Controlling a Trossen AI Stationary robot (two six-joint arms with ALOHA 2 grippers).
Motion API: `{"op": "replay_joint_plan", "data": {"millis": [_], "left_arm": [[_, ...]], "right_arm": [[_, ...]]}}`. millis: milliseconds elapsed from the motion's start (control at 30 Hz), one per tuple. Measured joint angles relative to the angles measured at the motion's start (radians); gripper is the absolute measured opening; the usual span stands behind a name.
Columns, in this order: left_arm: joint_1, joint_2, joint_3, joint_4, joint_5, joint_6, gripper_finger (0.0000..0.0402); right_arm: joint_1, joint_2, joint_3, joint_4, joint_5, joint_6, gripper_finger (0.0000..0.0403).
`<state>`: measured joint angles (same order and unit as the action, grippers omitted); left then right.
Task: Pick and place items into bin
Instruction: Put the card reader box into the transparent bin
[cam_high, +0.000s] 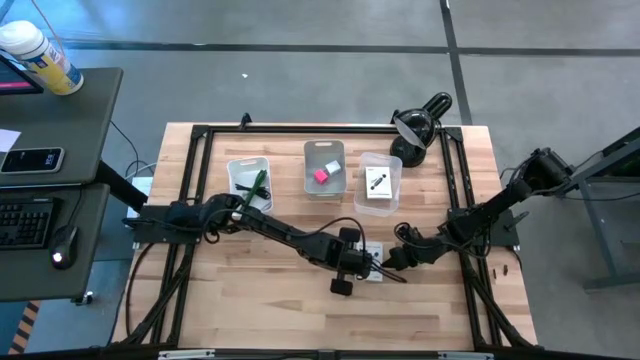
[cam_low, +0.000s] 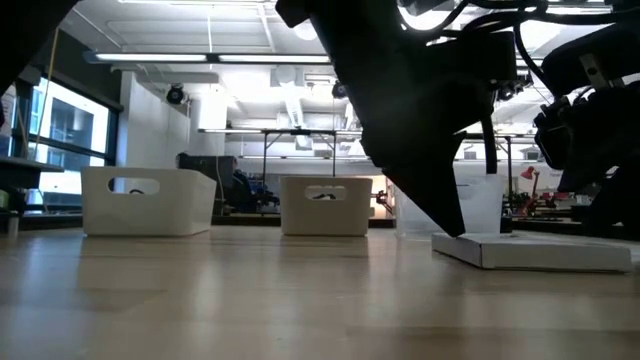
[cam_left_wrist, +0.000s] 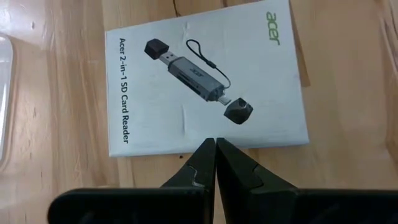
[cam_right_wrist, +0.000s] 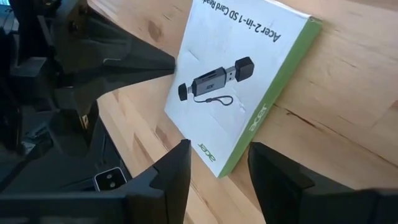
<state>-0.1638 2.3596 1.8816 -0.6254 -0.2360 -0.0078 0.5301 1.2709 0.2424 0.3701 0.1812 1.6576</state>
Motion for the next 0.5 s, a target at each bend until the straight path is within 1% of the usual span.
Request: {"op": "replay_joint_plan", "data": {"millis": [167,500], "left_arm": [[0.000,0.011,0.000,0.005,0.002,-0.007,0.0003],[-0.006,0.023,0.003,0.011,0.008,-0.027,0.0003]], "right_arm": [[0.000,0.000,0.000,0.000,-0.005,0.004,0.0153],[0.001,0.000,0.000,-0.002,-0.022,0.010,0.0181]]}}
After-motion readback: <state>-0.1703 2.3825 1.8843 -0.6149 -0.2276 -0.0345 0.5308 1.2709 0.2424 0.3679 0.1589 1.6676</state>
